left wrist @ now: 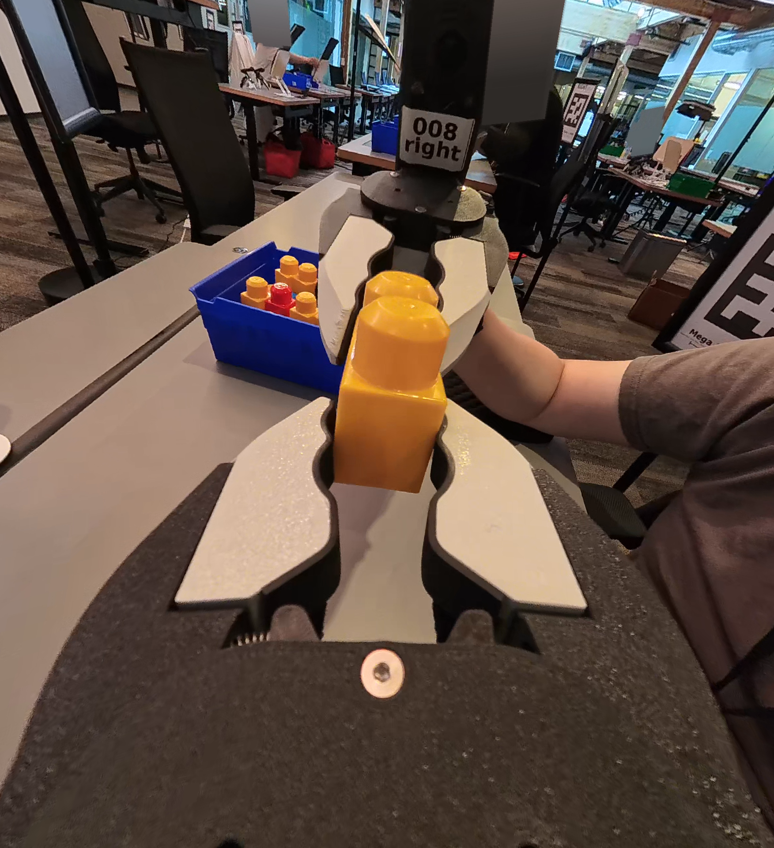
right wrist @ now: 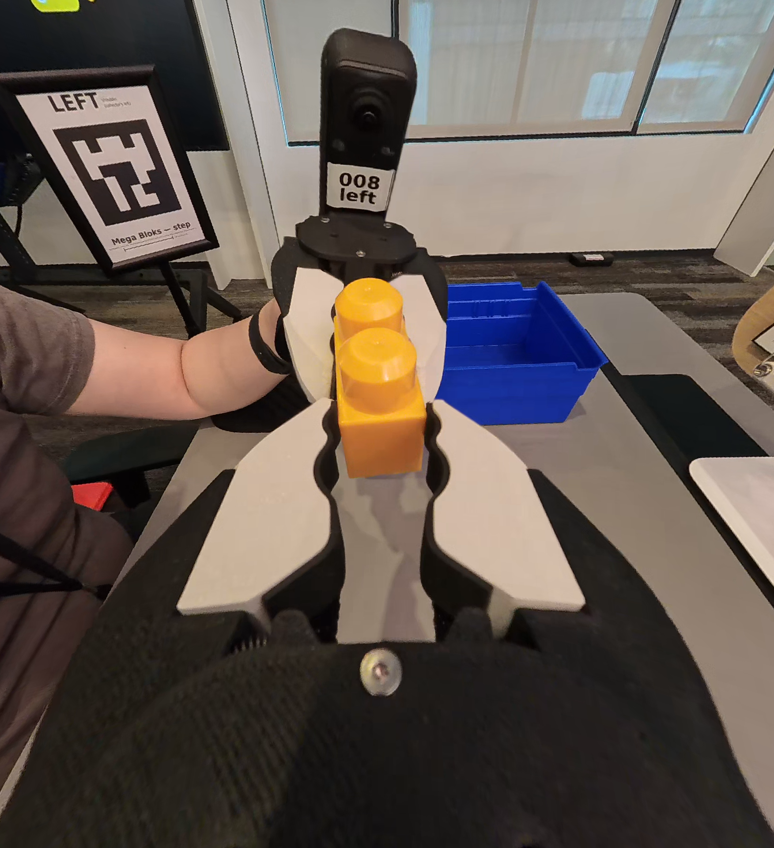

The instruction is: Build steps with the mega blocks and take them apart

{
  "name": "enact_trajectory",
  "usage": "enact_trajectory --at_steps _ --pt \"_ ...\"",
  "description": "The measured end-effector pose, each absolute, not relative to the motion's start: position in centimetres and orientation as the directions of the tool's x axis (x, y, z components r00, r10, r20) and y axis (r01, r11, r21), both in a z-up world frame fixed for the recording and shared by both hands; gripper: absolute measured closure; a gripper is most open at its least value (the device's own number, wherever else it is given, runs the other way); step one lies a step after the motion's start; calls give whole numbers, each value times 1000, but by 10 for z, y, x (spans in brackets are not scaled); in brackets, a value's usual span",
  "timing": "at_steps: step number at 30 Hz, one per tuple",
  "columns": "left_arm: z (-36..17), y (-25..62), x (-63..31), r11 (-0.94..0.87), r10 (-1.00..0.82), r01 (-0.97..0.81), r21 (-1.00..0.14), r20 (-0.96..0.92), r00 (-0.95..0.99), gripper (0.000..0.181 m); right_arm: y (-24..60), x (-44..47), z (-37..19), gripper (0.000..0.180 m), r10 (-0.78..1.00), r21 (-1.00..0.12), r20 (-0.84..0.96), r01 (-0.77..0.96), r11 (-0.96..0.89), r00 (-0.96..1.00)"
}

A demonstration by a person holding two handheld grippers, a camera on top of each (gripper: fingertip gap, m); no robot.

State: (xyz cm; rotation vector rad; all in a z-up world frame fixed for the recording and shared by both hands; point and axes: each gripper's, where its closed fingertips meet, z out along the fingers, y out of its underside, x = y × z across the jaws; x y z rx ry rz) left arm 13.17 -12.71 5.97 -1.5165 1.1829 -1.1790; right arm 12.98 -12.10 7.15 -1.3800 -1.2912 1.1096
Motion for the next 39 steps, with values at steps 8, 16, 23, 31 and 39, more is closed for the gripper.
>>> enact_trajectory --at_steps 8,16,23,31,39 --pt "59 -126 132 -205 -976 -183 -961 187 113 143 -119 130 71 144 997 -985 -57 161 -63 42" --pt "72 -123 122 -208 -975 -126 -970 195 111 144 -103 147 76 126 984 -981 73 189 41 164" --pt "98 -112 90 -150 -970 -67 -986 133 202 143 -44 231 -82 117 777 -465 -137 653 -598 614" --pt "100 -112 86 -140 -971 -72 -988 123 207 143 -27 256 -141 128 751 -213 93 749 -627 654" --pt "99 -112 88 -128 -970 -84 -988 107 218 143 -35 260 -148 144 763 -160 39 758 -632 645"
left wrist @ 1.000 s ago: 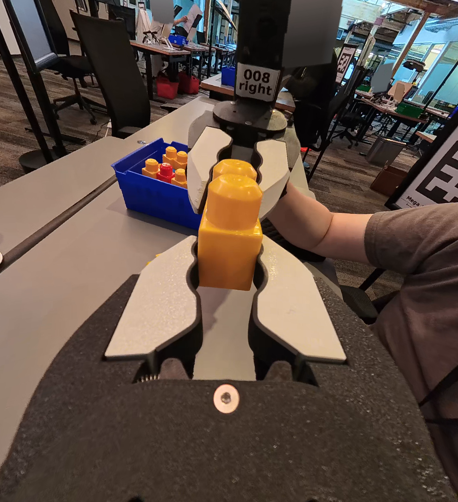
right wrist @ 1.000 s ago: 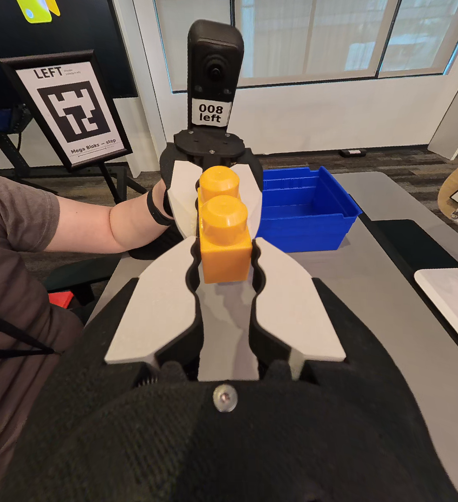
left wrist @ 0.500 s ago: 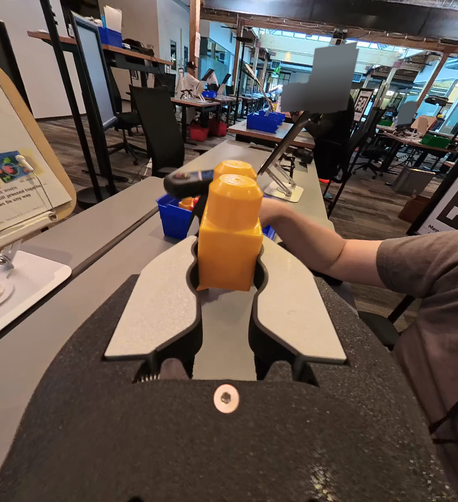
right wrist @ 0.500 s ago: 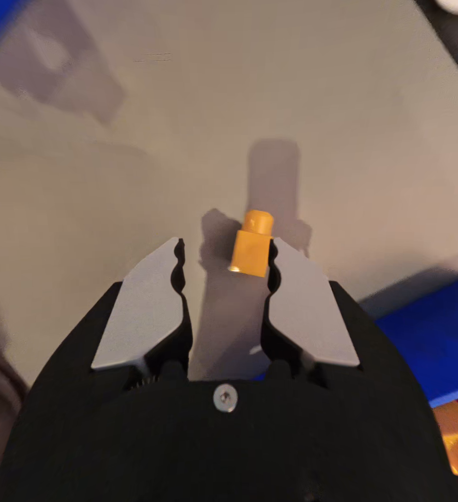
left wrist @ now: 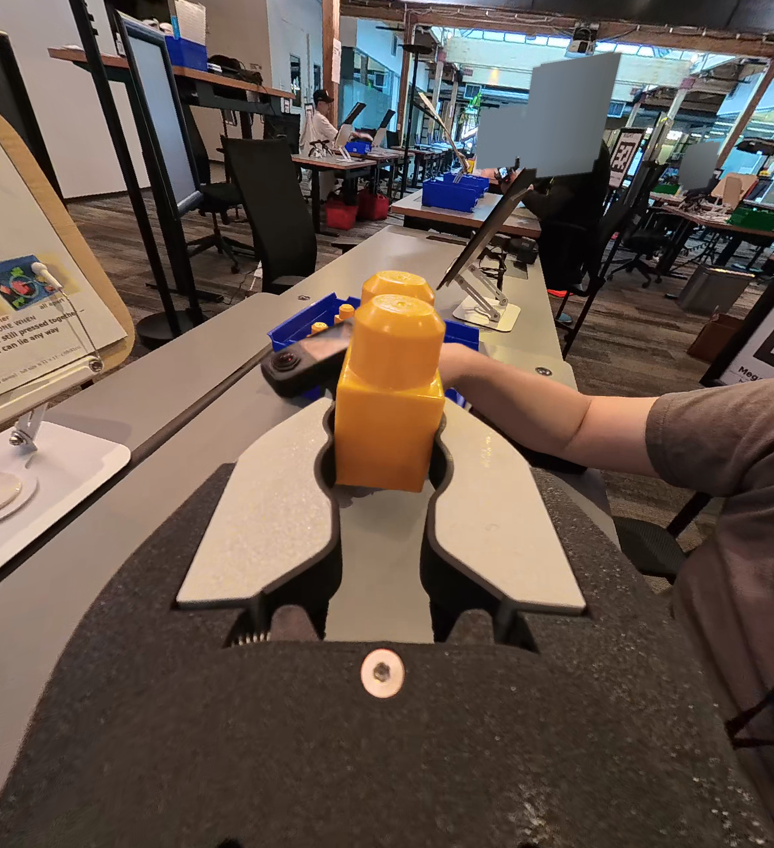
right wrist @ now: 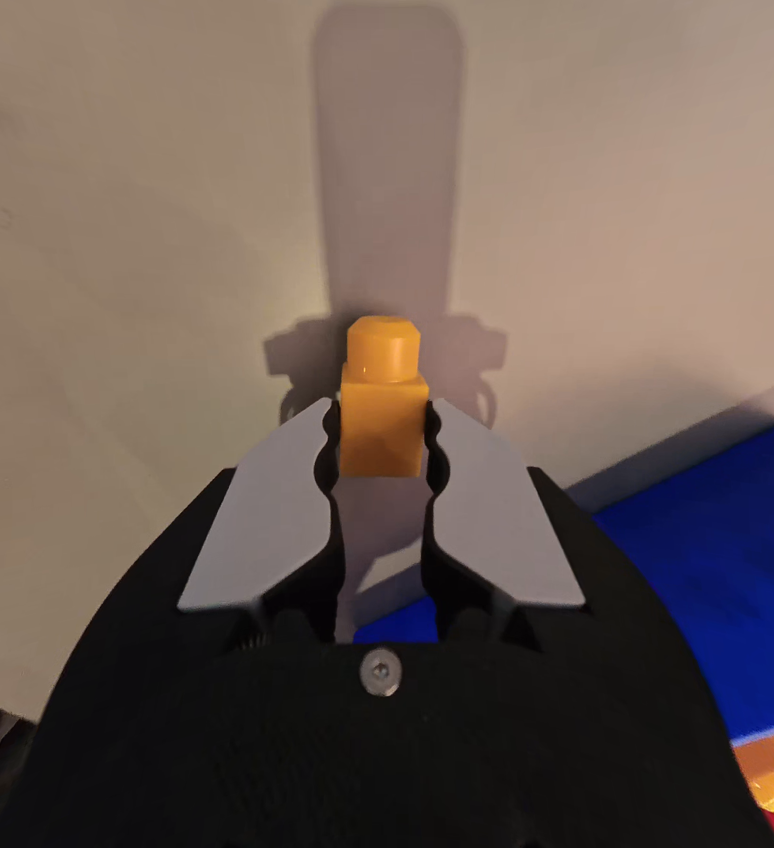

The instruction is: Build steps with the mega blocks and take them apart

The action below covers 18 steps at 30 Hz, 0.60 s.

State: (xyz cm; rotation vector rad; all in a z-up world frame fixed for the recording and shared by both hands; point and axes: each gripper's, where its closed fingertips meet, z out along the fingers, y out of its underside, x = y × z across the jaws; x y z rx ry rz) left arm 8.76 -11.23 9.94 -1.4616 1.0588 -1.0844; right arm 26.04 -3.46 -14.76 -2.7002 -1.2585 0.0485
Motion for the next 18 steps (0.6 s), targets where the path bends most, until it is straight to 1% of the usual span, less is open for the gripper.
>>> enact_trajectory --at_steps 2,3,5,7,8,9,10,12,14,16,18 --pt "103 -111 85 -131 -968 -57 -990 115 222 143 -31 257 -132 144 758 -242 5 737 -631 652" --pt "104 -109 84 -136 -967 -44 -990 123 224 143 -27 253 -119 144 756 -313 -21 714 -626 654" --pt "103 -106 84 -154 -964 -26 -988 145 222 143 -18 242 -84 144 759 -500 -95 629 -596 644" --pt "98 -104 89 -181 -962 -18 -983 174 209 143 -12 227 -34 144 790 -716 -161 480 -506 592" --pt "93 -102 92 -198 -961 -19 -980 190 202 143 -11 221 -5 144 810 -814 -184 376 -443 557" --pt "88 -101 96 -216 -958 -22 -976 207 197 144 -14 217 24 144 835 -889 -199 265 -374 513" --pt "82 -99 101 -234 -956 -24 -972 226 190 143 -22 212 51 144 870 -941 -204 156 -301 449" --pt "70 -98 112 -275 -949 -31 -961 267 168 143 -42 208 92 144 915 -974 -223 -37 -224 335" --pt "60 -98 121 -312 -942 -33 -950 304 145 143 -61 205 118 144 941 -955 -267 -185 -231 207" --pt "52 -99 129 -331 -937 -40 -943 323 133 144 -74 198 130 144 945 -925 -309 -265 -273 103" --pt "47 -103 136 -338 -937 -50 -940 330 116 144 -80 188 131 144 943 -905 -328 -303 -299 51"
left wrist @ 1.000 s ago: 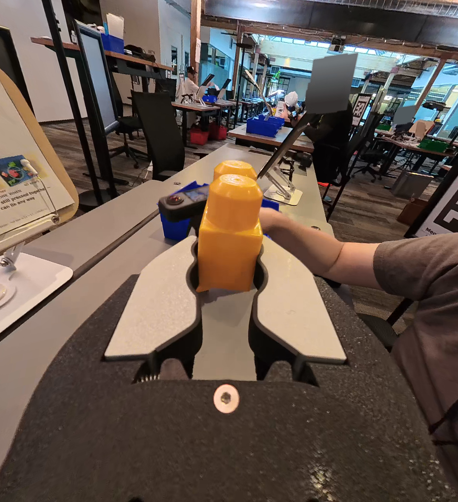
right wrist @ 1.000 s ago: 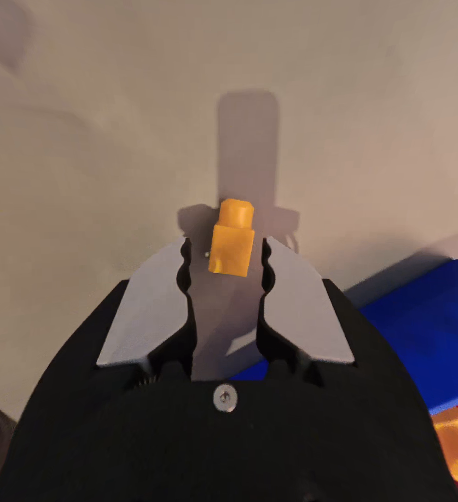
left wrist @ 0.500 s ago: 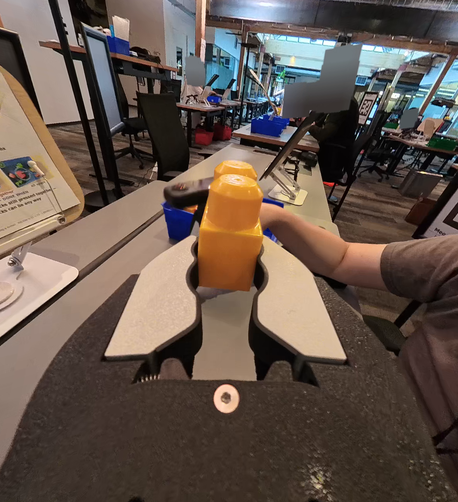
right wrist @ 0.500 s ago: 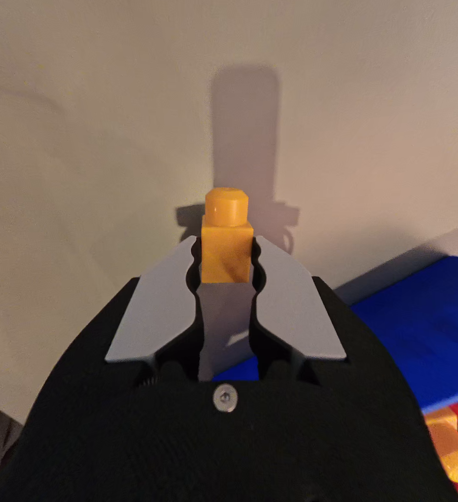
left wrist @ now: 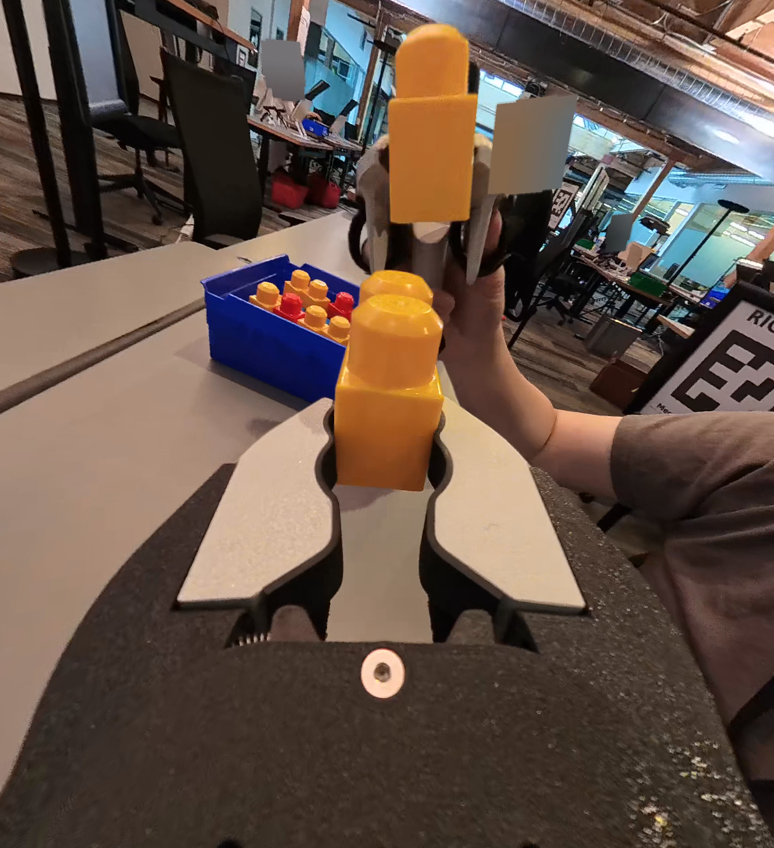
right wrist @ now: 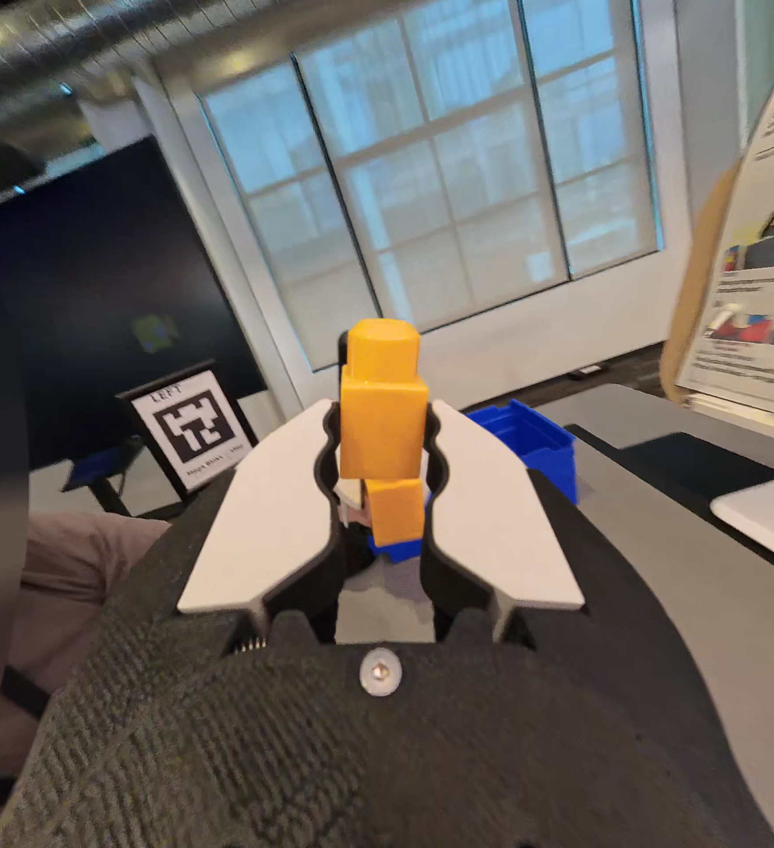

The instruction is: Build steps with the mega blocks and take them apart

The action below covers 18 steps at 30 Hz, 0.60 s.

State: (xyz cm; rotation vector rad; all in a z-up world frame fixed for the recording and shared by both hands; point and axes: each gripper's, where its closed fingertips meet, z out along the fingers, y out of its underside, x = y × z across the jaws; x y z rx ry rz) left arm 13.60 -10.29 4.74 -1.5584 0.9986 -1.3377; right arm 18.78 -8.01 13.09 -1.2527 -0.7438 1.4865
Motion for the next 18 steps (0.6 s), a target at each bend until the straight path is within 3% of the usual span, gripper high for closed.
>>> enact_trajectory --at_steps 11,18 --pt "45 -112 146 -334 -940 -64 -941 326 103 144 -91 146 101 144 952 -939 -303 -187 -289 46" --pt "47 -111 147 -408 -912 -12 -913 407 53 145 -88 146 100 144 950 -938 -302 -199 -283 73"
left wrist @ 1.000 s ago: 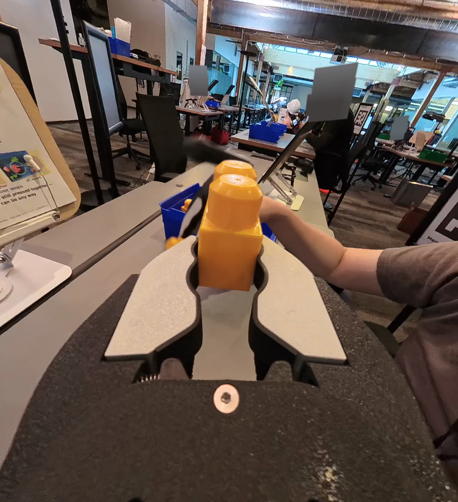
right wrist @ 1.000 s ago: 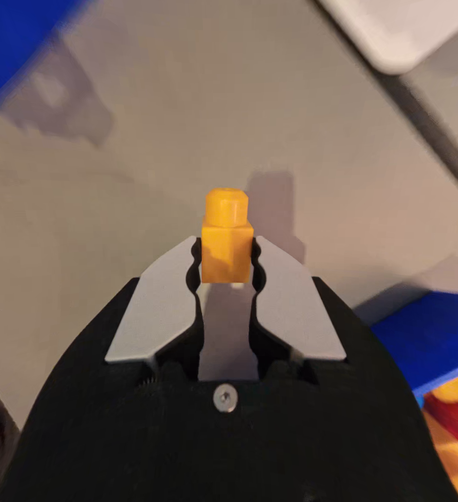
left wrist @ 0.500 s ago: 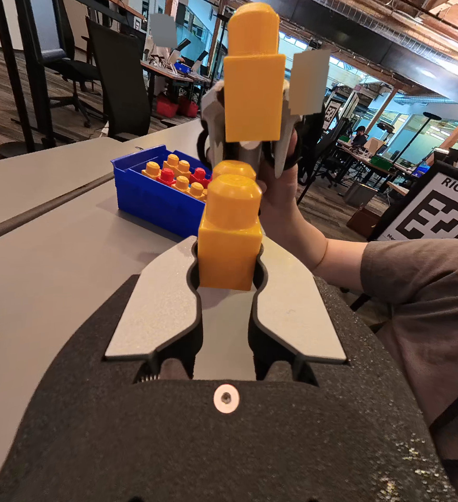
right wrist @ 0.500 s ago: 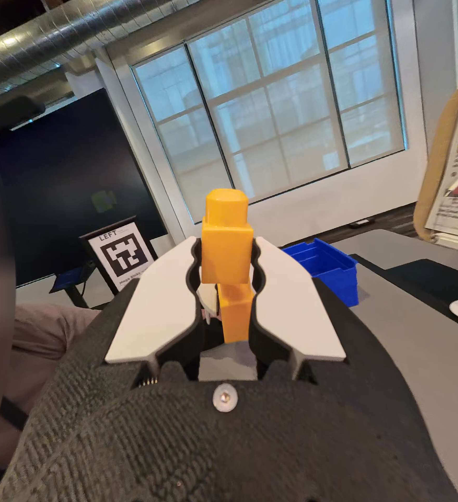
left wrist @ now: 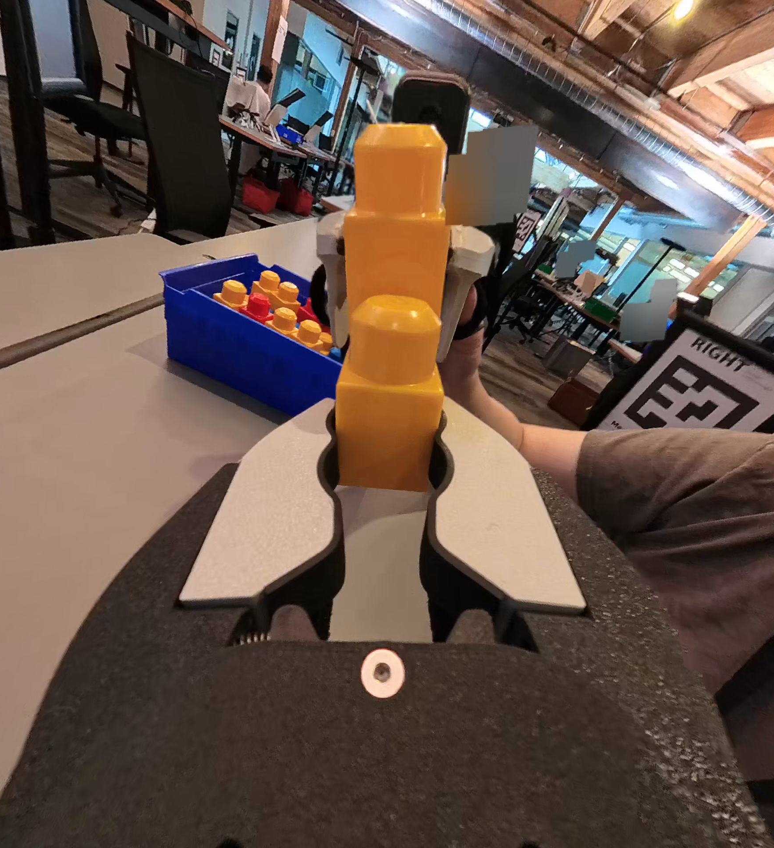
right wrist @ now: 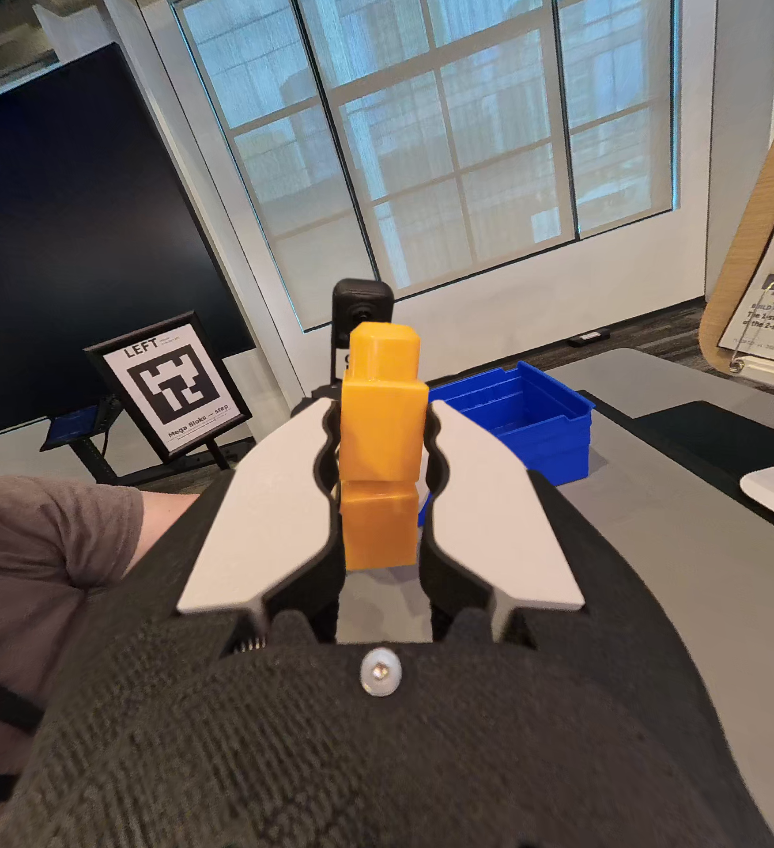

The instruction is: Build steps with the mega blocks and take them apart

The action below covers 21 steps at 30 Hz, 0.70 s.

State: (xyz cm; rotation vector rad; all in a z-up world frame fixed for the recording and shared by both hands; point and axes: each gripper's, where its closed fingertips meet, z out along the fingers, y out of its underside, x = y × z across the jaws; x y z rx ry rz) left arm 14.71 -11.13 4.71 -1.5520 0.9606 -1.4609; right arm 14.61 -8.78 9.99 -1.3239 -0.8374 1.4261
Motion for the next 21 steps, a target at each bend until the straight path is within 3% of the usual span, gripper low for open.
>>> enact_trajectory --at_steps 6,21 --pt "52 -110 143 -472 -882 40 -881 472 -9 145 -87 143 99 143 949 -935 -299 -231 -269 105" --pt "55 -113 139 -348 -935 -18 -937 346 80 145 -95 141 99 143 940 -928 -337 -190 -321 59"
